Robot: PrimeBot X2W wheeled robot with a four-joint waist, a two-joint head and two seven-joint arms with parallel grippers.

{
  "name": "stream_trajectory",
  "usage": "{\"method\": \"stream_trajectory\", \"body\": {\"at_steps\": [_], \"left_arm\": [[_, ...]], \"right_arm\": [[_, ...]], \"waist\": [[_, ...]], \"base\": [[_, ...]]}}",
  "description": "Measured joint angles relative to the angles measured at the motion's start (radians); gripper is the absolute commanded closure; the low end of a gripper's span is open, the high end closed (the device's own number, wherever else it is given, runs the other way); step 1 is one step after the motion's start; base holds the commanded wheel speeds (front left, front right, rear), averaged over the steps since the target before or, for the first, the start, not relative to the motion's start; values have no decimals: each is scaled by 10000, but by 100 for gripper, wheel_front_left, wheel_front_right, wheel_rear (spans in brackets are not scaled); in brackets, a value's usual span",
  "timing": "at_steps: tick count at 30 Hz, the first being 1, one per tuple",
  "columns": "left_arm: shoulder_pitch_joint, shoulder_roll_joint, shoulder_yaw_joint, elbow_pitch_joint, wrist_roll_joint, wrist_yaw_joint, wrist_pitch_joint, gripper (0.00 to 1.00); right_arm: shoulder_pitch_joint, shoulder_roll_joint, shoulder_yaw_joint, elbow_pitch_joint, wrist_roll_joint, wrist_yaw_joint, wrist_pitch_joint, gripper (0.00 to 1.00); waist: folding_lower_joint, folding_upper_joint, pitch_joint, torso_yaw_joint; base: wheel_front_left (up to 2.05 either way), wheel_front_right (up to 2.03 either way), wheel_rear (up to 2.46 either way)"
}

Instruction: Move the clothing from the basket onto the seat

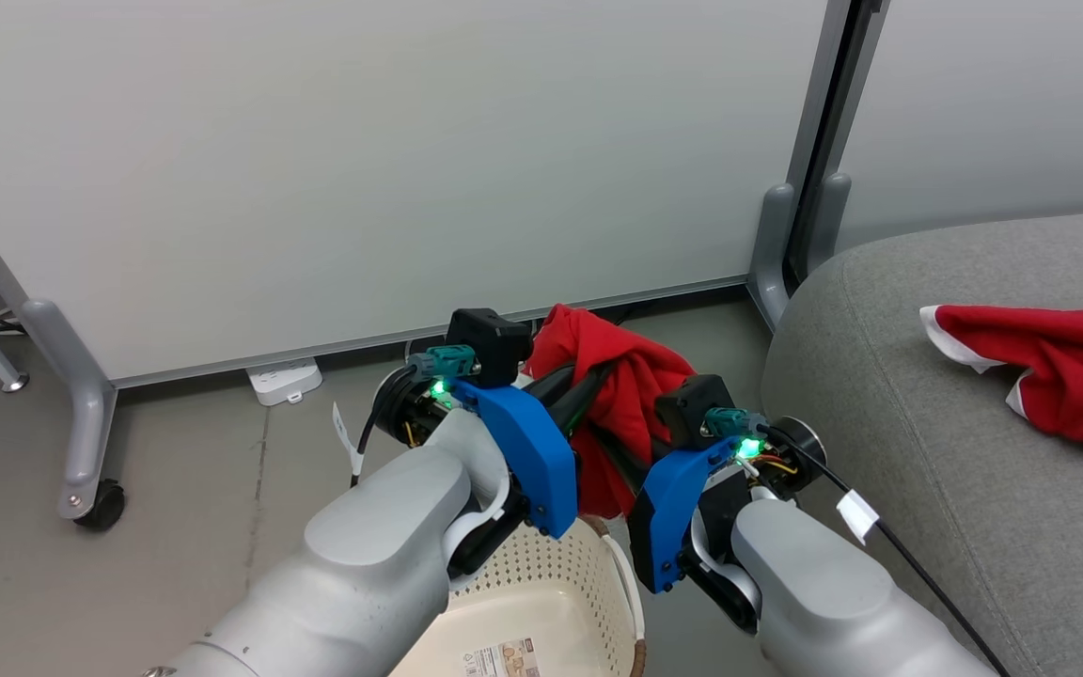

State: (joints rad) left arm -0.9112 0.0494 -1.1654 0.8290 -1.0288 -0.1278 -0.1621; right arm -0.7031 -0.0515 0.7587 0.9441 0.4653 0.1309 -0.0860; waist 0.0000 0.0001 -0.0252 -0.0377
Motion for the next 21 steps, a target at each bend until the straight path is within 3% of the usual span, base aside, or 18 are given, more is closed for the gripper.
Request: {"method": "stream_trajectory", "body": {"at_steps": [21], "left_arm": [[-83, 2, -311, 128, -431, 0, -244, 100]], "right_arm": [[-333, 2, 761, 431, 663, 0, -376, 100]], "waist": [[0, 0, -29, -21]], "base": [[0, 0, 0]]}}
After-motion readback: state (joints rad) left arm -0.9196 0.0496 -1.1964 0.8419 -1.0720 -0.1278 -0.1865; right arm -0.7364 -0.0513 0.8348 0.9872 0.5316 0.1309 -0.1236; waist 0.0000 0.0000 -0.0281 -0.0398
